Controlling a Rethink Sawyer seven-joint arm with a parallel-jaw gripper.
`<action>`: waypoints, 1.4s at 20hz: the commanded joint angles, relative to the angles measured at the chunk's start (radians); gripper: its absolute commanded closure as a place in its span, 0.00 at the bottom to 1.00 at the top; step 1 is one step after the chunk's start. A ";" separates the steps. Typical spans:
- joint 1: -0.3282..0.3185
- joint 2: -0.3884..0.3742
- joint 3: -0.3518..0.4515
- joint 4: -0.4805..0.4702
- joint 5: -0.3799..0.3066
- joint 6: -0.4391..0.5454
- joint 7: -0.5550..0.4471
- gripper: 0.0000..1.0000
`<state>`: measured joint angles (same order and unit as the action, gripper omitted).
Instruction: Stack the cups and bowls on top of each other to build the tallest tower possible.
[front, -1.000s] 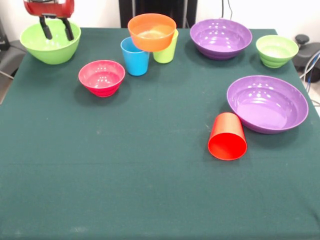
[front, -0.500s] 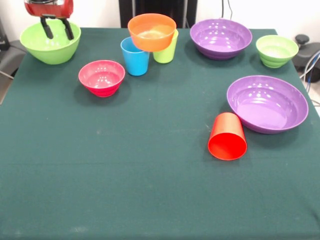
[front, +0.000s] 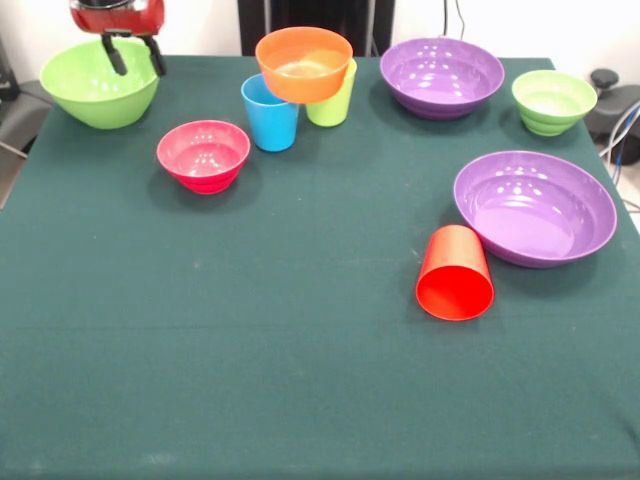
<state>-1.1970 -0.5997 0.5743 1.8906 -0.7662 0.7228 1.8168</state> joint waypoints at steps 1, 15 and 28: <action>0.037 -0.009 -0.010 0.083 -0.013 -0.050 -0.035 0.00; 0.056 0.074 -0.033 0.019 -0.062 -0.093 -0.025 0.00; 0.047 0.145 -0.042 -0.050 -0.092 -0.108 -0.061 0.00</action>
<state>-1.1924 -0.5299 0.5610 1.9236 -0.7660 0.6960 1.8168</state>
